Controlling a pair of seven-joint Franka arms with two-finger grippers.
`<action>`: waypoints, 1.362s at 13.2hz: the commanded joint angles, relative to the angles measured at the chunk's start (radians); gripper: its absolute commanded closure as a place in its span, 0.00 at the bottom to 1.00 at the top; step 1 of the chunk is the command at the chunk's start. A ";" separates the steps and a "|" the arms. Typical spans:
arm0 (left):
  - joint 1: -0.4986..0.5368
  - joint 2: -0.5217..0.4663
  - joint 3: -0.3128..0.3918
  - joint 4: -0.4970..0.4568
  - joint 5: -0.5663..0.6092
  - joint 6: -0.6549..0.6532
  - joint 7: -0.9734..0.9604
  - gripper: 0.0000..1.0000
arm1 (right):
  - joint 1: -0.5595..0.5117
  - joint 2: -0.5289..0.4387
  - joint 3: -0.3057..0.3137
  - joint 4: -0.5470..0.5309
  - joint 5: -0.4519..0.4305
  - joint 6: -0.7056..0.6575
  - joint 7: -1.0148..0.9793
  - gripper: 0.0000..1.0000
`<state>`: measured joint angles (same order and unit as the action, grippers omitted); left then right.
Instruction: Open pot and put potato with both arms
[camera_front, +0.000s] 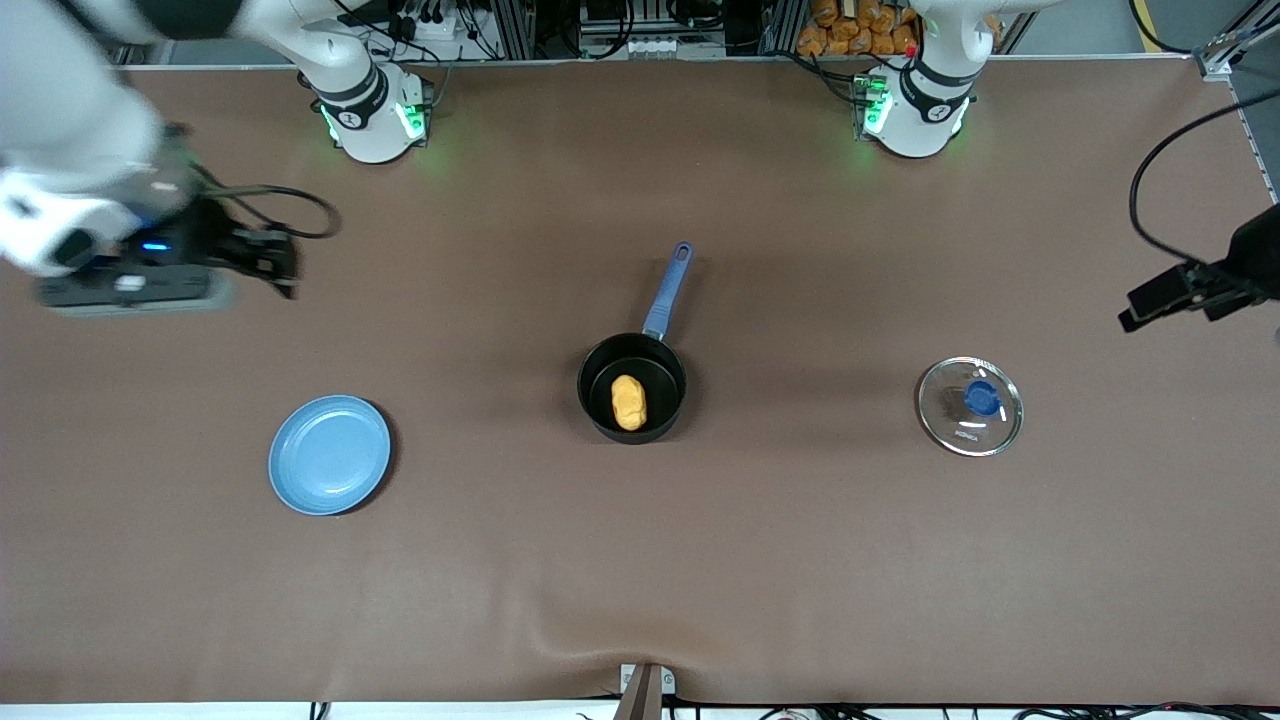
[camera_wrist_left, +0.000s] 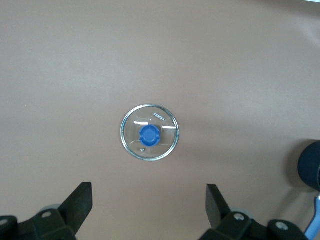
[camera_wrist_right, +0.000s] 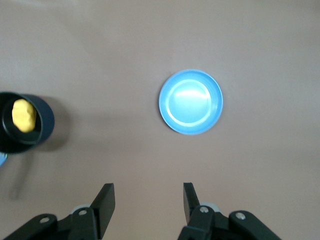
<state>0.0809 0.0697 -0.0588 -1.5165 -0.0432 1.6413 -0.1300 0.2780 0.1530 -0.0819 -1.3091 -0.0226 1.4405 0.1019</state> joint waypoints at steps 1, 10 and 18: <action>0.007 -0.048 -0.003 0.001 -0.004 -0.052 0.010 0.00 | -0.134 0.003 0.019 0.027 0.046 -0.041 -0.085 0.35; 0.008 -0.111 -0.006 -0.002 -0.003 -0.156 -0.011 0.00 | -0.212 0.013 0.021 0.027 0.061 -0.029 -0.088 0.00; 0.007 -0.174 0.000 -0.056 -0.001 -0.187 -0.017 0.00 | -0.226 -0.211 0.021 -0.324 0.089 0.190 -0.087 0.00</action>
<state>0.0810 -0.0642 -0.0582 -1.5369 -0.0432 1.4629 -0.1389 0.0602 0.0437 -0.0758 -1.4870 0.0551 1.5825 0.0127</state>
